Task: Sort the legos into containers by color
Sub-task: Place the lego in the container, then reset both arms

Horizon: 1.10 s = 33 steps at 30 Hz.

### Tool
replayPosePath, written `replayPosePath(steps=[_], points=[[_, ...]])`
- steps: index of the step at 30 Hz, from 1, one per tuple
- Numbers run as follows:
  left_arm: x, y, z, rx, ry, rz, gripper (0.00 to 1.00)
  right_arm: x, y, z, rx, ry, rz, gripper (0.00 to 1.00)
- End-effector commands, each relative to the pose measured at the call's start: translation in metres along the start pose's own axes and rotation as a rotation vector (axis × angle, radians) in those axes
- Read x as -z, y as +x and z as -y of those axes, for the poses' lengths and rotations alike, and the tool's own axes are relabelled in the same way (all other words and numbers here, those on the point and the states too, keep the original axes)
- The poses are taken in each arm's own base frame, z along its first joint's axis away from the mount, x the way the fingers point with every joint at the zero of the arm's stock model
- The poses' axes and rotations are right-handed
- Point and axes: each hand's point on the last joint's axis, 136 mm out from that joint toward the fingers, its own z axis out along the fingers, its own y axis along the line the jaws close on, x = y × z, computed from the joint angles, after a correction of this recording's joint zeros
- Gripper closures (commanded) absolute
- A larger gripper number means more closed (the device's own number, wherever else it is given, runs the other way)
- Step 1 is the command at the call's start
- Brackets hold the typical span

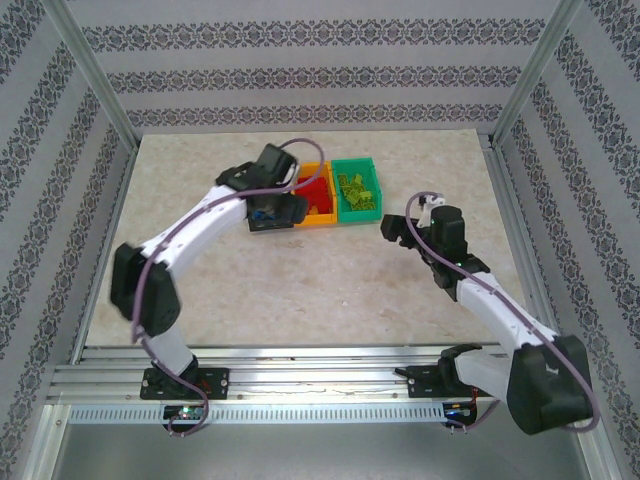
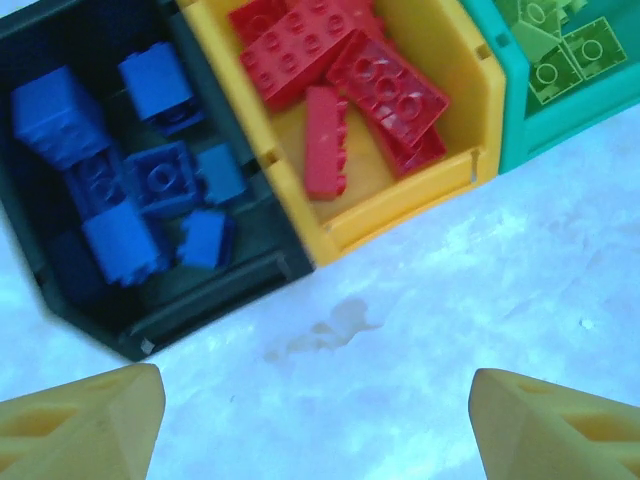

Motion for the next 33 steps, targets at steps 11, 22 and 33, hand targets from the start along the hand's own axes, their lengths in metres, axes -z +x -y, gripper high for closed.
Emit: replayPosePath(steps=[11,22,33], points=[[0.068,0.103,-0.163,0.402,-0.307,0.386,0.0,0.065,-0.009,0.101,0.154,0.49,0.382,0.02],[0.069,0.131,-0.213,0.4,-0.526,0.656,0.0,0.031,-0.003,0.097,0.322,0.435,0.334,0.02],[0.018,0.114,-0.211,0.318,-0.419,0.749,0.0,-0.01,-0.009,0.095,0.357,0.383,0.329,0.02]])
